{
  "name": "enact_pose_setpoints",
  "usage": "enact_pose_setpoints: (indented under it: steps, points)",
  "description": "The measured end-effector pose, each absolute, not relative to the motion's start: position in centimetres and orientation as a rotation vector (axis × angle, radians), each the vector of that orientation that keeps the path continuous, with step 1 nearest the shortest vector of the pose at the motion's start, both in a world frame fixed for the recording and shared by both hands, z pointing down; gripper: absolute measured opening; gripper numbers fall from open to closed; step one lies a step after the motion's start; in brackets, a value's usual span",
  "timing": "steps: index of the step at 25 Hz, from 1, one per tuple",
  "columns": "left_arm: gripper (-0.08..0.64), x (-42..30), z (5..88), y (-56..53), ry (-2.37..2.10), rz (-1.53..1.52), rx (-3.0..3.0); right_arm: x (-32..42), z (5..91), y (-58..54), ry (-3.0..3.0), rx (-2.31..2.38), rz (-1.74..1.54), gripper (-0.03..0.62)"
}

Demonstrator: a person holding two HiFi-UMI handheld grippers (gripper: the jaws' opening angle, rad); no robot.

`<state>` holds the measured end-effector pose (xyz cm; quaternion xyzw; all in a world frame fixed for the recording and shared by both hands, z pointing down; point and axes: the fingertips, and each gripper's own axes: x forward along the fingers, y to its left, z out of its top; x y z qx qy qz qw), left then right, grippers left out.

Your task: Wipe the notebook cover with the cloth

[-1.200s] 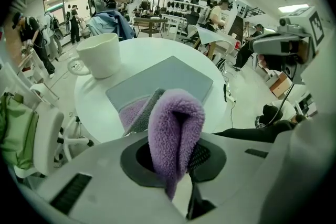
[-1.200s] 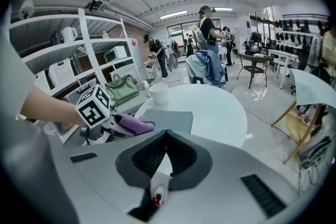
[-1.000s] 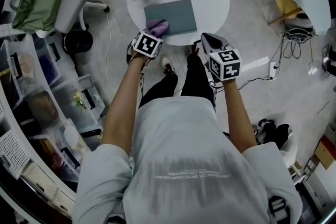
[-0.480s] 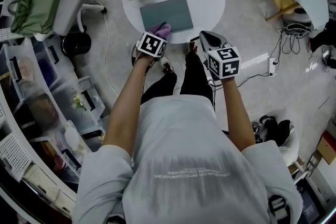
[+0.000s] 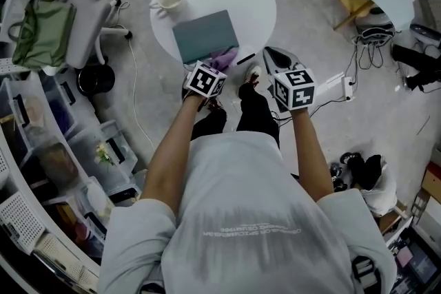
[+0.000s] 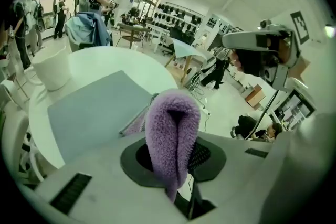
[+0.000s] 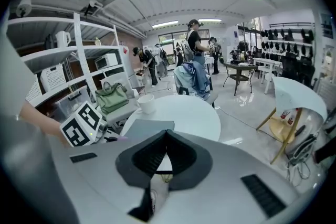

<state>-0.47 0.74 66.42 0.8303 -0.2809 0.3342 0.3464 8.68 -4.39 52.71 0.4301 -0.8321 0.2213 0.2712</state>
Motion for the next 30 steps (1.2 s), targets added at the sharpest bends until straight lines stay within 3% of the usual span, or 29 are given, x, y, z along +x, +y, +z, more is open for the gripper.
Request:
enact_pose_setpoints:
  steps: [15, 30]
  points:
    - [0.061, -5.7, 45.5, -11.0, -1.339, 0.518, 2.406, 12.9, 35.0, -13.8, -2.417, 1.38, 0.154, 0.0]
    - [0.062, -14.2, 24.4, -14.4, -2.035, 0.36, 2.409, 6.1, 20.2, -19.9, -2.769, 1.065, -0.198, 0.0]
